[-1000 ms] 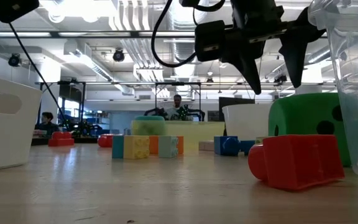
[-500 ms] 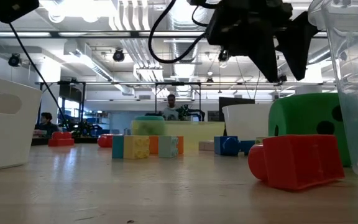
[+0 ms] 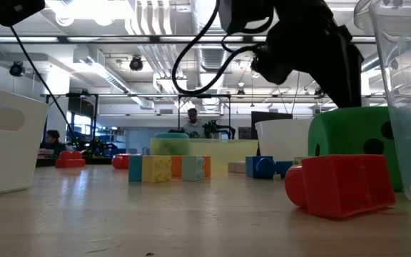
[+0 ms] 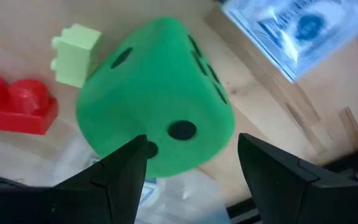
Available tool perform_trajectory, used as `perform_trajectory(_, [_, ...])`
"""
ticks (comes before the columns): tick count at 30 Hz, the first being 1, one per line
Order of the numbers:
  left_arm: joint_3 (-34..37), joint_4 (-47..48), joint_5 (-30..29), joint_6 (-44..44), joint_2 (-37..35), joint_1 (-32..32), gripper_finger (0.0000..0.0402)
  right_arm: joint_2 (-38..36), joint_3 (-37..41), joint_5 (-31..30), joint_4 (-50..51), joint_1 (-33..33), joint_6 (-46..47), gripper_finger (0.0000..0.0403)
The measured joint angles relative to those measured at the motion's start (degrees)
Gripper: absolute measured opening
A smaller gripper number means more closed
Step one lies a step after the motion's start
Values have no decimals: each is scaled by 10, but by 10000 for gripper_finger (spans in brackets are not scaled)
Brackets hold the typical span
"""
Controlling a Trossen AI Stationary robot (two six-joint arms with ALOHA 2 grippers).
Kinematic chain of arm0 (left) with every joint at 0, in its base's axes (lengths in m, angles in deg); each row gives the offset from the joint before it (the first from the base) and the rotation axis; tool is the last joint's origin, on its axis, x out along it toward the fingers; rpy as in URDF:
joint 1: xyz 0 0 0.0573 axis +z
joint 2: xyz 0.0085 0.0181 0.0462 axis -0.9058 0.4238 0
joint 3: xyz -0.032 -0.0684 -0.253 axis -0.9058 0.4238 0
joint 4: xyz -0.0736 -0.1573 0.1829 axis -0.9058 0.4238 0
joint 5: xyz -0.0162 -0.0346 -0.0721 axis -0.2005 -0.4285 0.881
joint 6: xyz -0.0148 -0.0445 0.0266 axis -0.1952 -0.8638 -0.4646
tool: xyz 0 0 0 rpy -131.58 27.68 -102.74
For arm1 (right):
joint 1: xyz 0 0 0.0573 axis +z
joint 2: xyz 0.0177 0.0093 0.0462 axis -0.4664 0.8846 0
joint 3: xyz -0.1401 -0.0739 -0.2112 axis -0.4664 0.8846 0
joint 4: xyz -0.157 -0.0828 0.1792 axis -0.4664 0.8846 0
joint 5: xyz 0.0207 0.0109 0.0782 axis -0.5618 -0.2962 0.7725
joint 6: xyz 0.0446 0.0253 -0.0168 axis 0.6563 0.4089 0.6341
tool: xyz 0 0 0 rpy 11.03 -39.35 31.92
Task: Pick & Place Toys
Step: Put the green die into the yellow bin
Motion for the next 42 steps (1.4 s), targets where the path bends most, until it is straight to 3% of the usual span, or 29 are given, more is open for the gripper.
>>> perform_trajectory(13, [0, -2, 0, 0, 0, 0, 386, -31, 6, -34, -14, 14, -44, 246])
perform_trajectory(23, [0, -3, 0, -1, 0, 0, 386, -172, 58, -166, -76, 93, 93, 246])
perform_trajectory(31, [0, -7, 0, -2, 0, 0, 386, -275, 207, -156, -246, 90, 136, 246])
perform_trajectory(35, [0, -7, 0, -2, 0, 0, 386, -315, 256, -135, -257, 57, 133, 246])
perform_trajectory(42, [0, -6, 0, 0, 0, 0, 386, -345, 302, -113, -321, 28, 51, 246])
